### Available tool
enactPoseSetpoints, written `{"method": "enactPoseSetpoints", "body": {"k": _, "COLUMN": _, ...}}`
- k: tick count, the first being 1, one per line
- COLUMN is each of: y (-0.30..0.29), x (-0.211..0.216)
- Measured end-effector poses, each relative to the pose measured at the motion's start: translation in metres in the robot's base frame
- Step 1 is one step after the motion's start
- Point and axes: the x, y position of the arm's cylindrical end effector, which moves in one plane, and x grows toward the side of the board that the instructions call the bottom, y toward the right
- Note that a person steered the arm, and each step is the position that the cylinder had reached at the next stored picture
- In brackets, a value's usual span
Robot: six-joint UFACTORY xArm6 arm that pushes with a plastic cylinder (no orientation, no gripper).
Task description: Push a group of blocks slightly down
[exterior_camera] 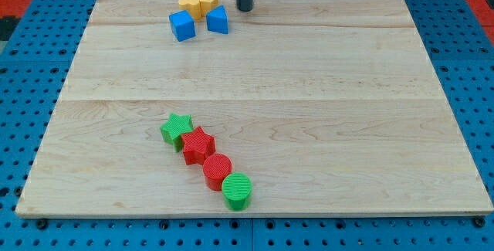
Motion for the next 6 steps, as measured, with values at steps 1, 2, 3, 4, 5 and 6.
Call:
{"method": "enactPoseSetpoints", "body": {"k": 1, "y": -0.038, "x": -0.014}}
{"method": "enactPoseSetpoints", "body": {"k": 2, "y": -0.102, "x": -0.011}}
{"method": "enactPoseSetpoints", "body": {"k": 3, "y": -0.105, "x": -0.01}}
{"method": "enactPoseSetpoints", "body": {"k": 4, "y": -0.118, "x": 0.01}}
{"method": "enactPoseSetpoints", "body": {"k": 5, "y": -0.104, "x": 0.011}}
{"method": "enactPoseSetpoints", "body": {"k": 6, "y": -0.106, "x": 0.016}}
